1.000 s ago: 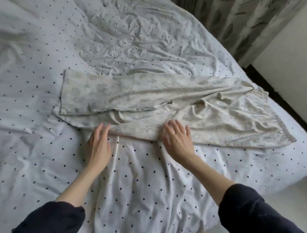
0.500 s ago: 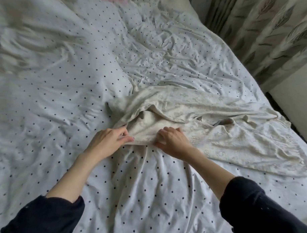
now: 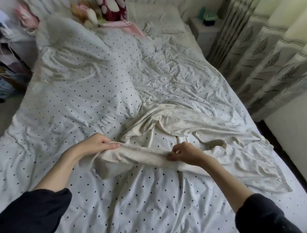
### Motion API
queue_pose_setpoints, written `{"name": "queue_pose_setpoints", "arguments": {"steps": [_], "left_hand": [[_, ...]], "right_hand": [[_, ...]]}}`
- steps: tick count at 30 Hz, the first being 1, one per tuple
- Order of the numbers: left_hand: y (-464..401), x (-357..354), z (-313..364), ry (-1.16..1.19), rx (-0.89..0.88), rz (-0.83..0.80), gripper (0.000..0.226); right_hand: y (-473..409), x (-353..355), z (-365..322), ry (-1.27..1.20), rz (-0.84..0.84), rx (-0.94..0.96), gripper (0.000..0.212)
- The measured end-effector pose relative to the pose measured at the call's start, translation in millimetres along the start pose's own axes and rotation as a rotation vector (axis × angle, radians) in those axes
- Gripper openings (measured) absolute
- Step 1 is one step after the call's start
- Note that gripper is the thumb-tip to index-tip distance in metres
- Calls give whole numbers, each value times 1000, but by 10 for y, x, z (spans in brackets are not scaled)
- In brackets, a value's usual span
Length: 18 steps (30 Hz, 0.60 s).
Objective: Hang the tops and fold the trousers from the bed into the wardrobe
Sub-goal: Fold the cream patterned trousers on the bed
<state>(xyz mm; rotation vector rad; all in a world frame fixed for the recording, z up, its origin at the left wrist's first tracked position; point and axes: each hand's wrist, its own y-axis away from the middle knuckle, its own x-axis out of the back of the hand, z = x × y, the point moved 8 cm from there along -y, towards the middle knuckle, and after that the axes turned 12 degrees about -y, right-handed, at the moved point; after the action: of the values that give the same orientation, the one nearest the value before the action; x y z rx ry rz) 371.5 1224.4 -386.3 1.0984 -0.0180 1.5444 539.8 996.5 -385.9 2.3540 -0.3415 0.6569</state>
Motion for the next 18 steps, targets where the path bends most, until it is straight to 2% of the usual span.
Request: {"name": "queue_pose_setpoints", "arguments": {"steps": [4, 6, 8, 11, 13, 15, 18], "left_hand": [[104, 11, -31, 77, 33, -126, 62], [80, -10, -132, 2, 51, -198, 55], [-27, -38, -374, -118, 119, -204, 47], [-228, 55, -704, -222, 260, 32, 19], [-295, 121, -823, -298, 374, 209, 17], [-444, 68, -936, -384, 432, 257, 22], [-709, -121, -975, -416, 393, 248, 28]], "right_hand": [[19, -1, -42, -5, -146, -42, 27], [-27, -15, -52, -2, -165, -67, 30], [-136, -30, -43, 76, -119, -62, 30], [-398, -51, -59, 186, 39, -5, 21], [-604, -63, -38, 213, 149, -2, 21], [-833, -147, -3, 264, 188, 10, 23], [-1023, -279, 76, 274, 179, 16, 35]]}}
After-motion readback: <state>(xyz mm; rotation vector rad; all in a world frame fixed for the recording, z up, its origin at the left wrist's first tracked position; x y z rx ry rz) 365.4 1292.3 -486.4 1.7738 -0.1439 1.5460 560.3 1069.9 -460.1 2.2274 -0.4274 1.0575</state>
